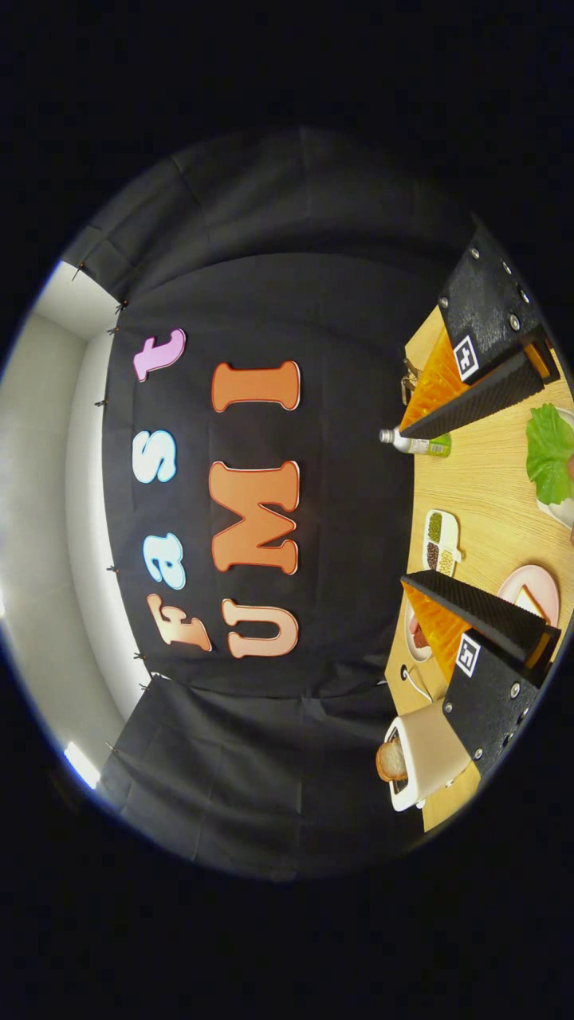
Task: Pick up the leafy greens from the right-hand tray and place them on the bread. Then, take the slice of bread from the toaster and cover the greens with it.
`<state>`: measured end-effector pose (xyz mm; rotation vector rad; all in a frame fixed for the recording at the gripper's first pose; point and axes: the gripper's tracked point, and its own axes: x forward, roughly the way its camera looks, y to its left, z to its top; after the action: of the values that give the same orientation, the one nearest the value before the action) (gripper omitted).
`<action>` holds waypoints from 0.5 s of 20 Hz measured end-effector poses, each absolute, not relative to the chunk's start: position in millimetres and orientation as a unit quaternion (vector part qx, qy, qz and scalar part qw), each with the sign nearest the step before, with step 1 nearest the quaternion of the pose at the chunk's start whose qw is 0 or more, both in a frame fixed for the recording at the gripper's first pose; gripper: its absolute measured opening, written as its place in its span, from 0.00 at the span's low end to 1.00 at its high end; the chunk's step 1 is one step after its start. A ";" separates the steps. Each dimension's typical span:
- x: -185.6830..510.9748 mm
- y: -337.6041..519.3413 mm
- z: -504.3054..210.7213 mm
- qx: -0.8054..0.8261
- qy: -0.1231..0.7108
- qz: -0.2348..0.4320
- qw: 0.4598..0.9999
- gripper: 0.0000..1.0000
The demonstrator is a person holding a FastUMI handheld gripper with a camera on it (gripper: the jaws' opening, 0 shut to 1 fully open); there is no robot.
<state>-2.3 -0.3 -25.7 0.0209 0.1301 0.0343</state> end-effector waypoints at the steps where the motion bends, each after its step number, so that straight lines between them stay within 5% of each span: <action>1: -2.4 -1.2 -30.1 0.014 0.074 0.019 0.997 0.99; 10: -5.2 -9.3 -100.8 0.019 0.212 0.018 0.977 0.99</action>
<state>-5.2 -9.3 -100.8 0.0390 0.4263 0.0366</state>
